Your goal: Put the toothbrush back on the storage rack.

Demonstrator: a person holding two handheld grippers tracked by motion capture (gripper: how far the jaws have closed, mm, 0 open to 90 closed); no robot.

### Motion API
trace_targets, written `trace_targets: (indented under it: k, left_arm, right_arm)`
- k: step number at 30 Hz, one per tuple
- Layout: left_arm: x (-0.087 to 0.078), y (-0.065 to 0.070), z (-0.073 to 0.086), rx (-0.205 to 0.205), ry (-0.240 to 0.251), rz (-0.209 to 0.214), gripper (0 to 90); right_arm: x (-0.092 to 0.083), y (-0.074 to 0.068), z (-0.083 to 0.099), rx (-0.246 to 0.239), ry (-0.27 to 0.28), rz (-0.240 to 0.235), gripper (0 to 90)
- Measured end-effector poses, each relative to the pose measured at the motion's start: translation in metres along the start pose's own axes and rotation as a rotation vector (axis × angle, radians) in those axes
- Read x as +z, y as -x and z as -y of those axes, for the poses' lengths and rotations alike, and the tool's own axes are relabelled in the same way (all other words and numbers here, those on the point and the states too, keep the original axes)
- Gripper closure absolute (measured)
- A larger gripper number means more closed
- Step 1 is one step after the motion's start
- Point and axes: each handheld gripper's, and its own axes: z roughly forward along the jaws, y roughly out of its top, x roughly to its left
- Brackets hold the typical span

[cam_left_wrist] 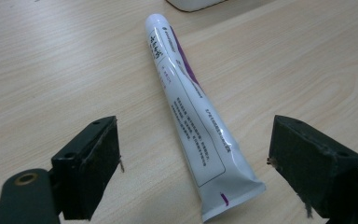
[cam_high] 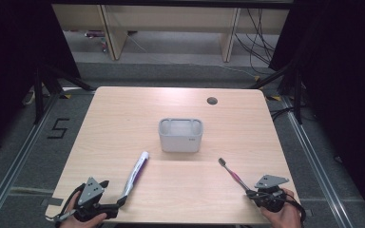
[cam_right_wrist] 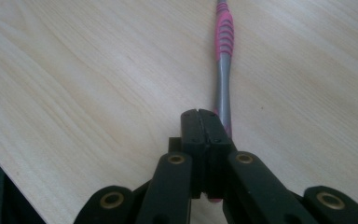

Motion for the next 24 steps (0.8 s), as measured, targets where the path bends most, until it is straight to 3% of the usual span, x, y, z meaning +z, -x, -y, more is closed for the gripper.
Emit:
trace_targets:
  k: [1, 2, 4, 7, 11, 12, 17, 19, 24]
  left_arm:
    - [0.000, 0.000, 0.000, 0.000, 0.000, 0.000, 15.9]
    - [0.000, 0.000, 0.000, 0.003, -0.004, 0.000, 15.9]
    - [0.000, 0.000, 0.000, 0.002, -0.002, 0.000, 15.9]
    - [0.000, 0.000, 0.000, 0.004, -0.005, -0.002, 15.9]
    - [0.001, -0.001, 0.000, 0.001, -0.006, 0.003, 15.9]
    - [0.001, 0.000, 0.000, 0.001, -0.007, 0.003, 15.9]
    - [0.001, 0.000, 0.000, -0.004, -0.006, -0.003, 15.9]
    - [0.001, 0.000, 0.000, -0.009, 0.002, 0.002, 15.9]
    - [0.000, -0.001, 0.000, -0.005, -0.009, -0.006, 15.9]
  right_arm:
    - [0.001, 0.002, 0.000, -0.015, 0.004, 0.008, 90.0]
    - [0.000, 0.001, 0.000, 0.008, -0.007, -0.002, 90.0]
    - [-0.001, 0.003, 0.000, 0.000, -0.016, -0.002, 90.0]
    - [-0.001, 0.004, -0.001, -0.007, 0.014, 0.007, 90.0]
    - [-0.004, 0.007, -0.009, -0.050, 0.022, -0.004, 85.2]
    - [-0.005, 0.007, -0.012, -0.060, 0.022, 0.015, 83.9]
    - [-0.005, 0.005, -0.026, -0.058, -0.057, 0.023, 78.1]
    - [-0.003, 0.008, -0.037, -0.087, -0.102, 0.055, 74.6]
    - [0.002, 0.012, -0.053, -0.093, -0.140, 0.066, 71.8]
